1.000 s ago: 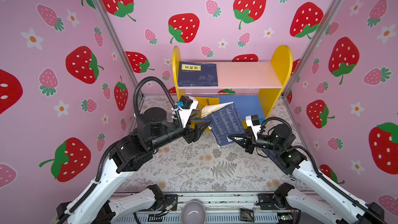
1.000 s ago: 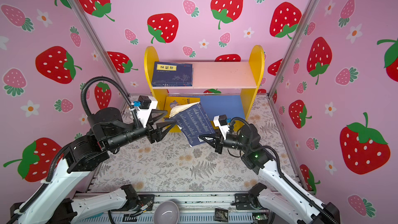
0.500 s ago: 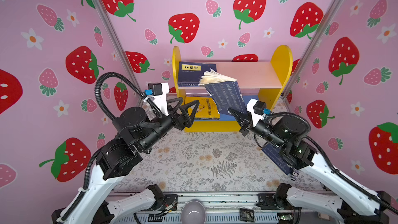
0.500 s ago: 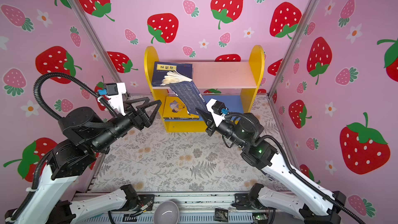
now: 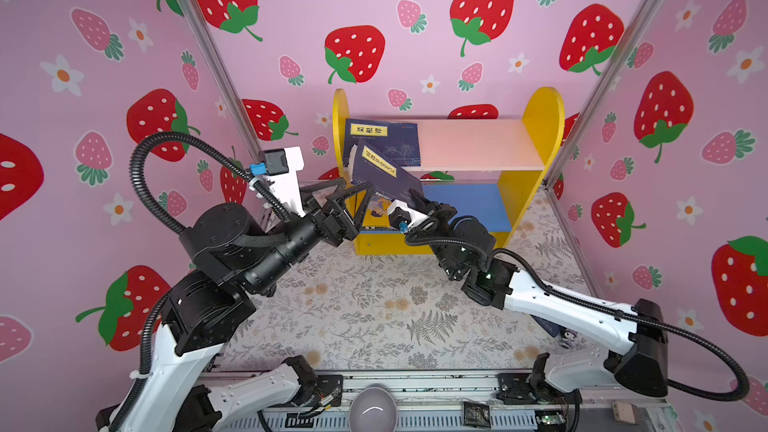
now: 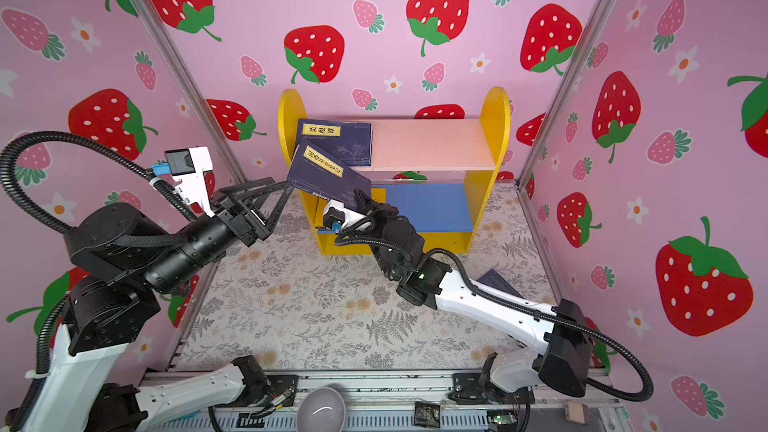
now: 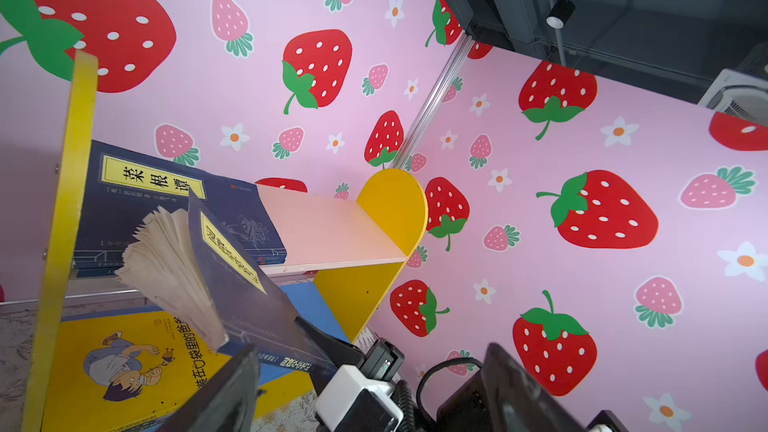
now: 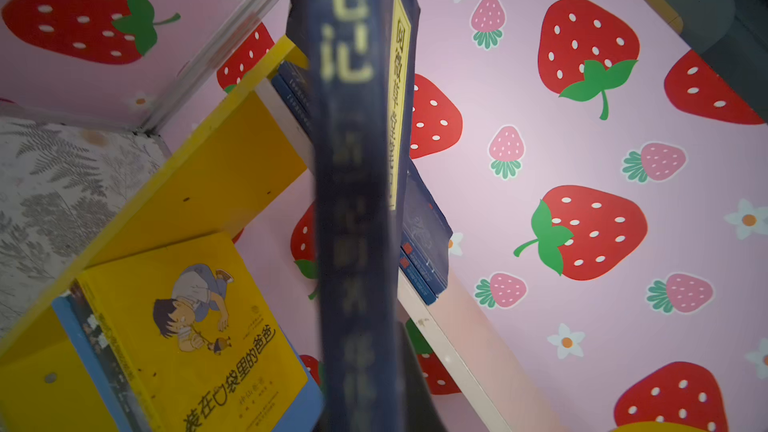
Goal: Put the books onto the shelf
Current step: 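Raise the navy book above the upper shelf with both grippers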
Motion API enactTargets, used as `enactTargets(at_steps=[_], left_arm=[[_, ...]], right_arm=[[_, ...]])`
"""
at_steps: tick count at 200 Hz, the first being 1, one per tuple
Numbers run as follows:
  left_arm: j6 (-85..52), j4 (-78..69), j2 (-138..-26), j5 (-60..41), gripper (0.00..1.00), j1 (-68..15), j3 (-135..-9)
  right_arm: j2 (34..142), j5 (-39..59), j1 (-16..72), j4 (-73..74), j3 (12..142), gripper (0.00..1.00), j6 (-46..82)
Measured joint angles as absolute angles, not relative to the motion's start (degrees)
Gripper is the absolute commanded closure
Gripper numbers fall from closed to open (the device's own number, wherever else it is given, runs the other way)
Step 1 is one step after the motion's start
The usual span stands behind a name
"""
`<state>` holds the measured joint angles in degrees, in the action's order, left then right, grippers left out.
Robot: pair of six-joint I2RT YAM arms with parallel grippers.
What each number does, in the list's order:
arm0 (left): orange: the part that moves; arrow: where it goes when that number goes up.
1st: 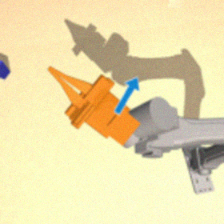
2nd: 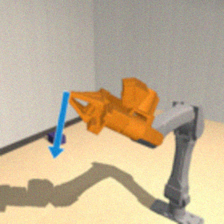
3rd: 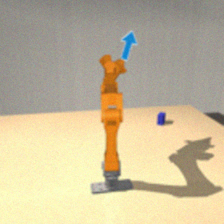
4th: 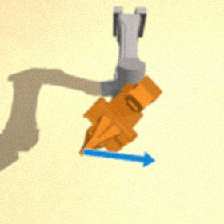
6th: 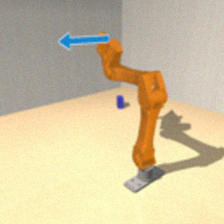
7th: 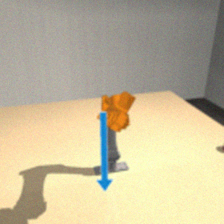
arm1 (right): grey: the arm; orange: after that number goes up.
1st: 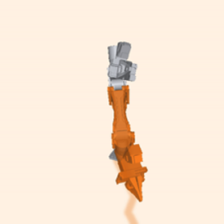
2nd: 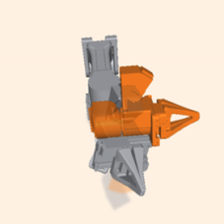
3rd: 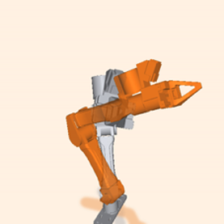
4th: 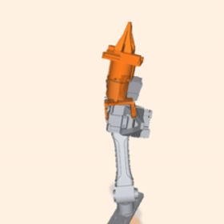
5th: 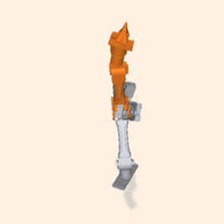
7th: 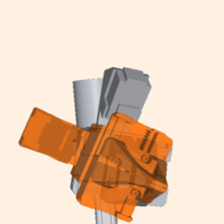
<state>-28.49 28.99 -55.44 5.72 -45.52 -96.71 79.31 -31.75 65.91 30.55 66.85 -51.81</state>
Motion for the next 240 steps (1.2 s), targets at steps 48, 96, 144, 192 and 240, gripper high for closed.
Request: enactTargets(at_steps=[48,96,144,192,240], left_arm=[[-30.81,32.4,-55.18,9.34,0.17,-45.52,-99.42],[-32.4,36.27,-57.65,9.98,0.17,-45.52,-103.0],[-32.62,40.32,-62.04,8.86,0.23,-45.23,-109.54],[-33.17,43.22,-64.6,5.72,0.35,-42.74,-112.51],[-35.0,44.03,-66.02,-0.8,0.38,-36.97,-112.55]], right_arm=[[76.36,-31.59,67.66,44.31,62.81,1.0,-61.49],[76.44,-30.52,68.97,54.76,62.04,1.0,-70.35],[78.56,-28.21,70.26,60.47,61.3,1.0,-76.34],[80.34,-27.31,70.5,65.25,61.25,1.0,-80.2],[80.73,-25.63,70.52,72.01,58.85,1.0,-83.15]])
